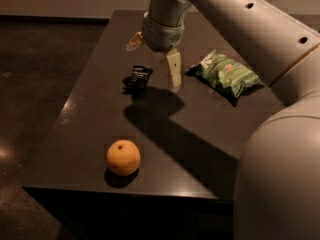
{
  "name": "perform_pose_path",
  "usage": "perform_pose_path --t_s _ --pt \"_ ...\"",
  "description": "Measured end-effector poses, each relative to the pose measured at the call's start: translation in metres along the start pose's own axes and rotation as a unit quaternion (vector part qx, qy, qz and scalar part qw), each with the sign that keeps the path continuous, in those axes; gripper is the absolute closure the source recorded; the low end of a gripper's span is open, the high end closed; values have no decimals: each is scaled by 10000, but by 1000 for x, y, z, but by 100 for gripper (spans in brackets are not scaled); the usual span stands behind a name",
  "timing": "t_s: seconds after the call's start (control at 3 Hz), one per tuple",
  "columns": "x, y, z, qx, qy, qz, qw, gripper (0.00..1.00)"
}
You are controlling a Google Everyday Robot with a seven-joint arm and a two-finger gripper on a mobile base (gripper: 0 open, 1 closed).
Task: Move rxbar chocolate near orange
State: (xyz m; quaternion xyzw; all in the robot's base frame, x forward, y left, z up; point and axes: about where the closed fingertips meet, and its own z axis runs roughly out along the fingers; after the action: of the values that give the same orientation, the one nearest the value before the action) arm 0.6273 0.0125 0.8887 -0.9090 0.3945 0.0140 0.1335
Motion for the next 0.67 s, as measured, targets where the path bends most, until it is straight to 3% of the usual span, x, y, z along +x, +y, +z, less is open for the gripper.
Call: perform_pose_path --t_s 0.67 --pt "11 -31 33 -465 246 -659 9964 0"
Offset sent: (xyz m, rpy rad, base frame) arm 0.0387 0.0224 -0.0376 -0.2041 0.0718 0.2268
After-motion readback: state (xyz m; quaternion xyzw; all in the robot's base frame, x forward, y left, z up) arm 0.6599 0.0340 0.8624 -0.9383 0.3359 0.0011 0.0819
